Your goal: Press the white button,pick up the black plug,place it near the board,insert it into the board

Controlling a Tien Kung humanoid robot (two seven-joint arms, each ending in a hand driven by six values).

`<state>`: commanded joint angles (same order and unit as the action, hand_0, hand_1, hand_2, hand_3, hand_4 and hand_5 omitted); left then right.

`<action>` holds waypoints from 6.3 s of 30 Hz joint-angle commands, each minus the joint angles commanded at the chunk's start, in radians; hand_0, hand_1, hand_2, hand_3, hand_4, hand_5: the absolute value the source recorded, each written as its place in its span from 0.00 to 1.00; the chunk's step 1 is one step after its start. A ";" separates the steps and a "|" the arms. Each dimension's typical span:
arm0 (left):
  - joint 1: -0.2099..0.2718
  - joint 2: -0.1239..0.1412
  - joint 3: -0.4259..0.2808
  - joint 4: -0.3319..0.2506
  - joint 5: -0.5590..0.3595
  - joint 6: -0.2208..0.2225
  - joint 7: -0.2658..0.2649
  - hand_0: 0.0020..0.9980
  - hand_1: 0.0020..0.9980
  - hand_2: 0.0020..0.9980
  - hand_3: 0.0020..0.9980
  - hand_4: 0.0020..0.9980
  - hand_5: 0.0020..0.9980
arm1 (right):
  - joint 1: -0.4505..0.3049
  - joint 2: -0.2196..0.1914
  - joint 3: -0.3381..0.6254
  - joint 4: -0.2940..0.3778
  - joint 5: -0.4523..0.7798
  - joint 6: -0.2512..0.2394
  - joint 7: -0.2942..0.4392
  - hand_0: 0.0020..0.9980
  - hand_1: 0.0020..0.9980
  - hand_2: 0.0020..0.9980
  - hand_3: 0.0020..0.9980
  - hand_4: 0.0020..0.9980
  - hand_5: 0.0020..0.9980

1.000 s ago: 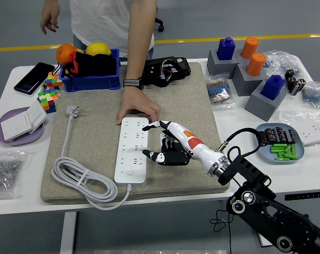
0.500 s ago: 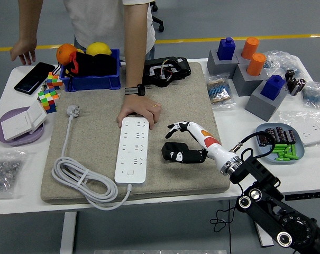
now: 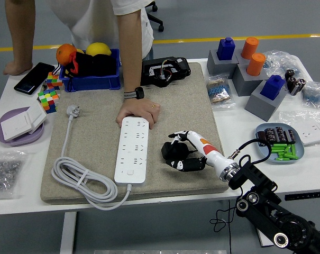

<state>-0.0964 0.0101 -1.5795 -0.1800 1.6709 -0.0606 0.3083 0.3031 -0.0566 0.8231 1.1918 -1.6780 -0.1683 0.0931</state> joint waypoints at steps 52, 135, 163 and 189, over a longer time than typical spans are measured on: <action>-0.012 -0.002 0.014 0.000 -0.022 0.002 0.000 0.65 0.64 0.63 0.68 0.52 0.10 | 0.019 -0.001 -0.009 -0.079 -0.007 -0.041 0.059 0.40 0.45 0.47 0.43 0.78 0.00; -0.004 0.009 0.001 0.000 -0.016 0.002 -0.002 0.65 0.64 0.63 0.68 0.52 0.11 | 0.147 0.049 -0.197 0.032 -0.097 -0.056 -0.111 0.44 0.47 0.50 0.53 0.82 0.00; -0.010 0.011 0.006 0.000 -0.015 0.001 0.002 0.65 0.64 0.63 0.67 0.52 0.10 | 0.142 0.055 -0.216 0.034 -0.146 -0.067 -0.119 0.42 0.46 0.50 0.53 0.82 0.00; -0.009 0.014 0.010 0.000 -0.015 -0.001 0.005 0.65 0.64 0.63 0.67 0.52 0.10 | 0.152 0.053 -0.201 0.025 -0.159 -0.066 -0.115 0.42 0.46 0.50 0.52 0.82 0.00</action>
<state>-0.1054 0.0241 -1.5698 -0.1800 1.6557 -0.0615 0.3132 0.4553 -0.0037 0.6223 1.2166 -1.8370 -0.2347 -0.0217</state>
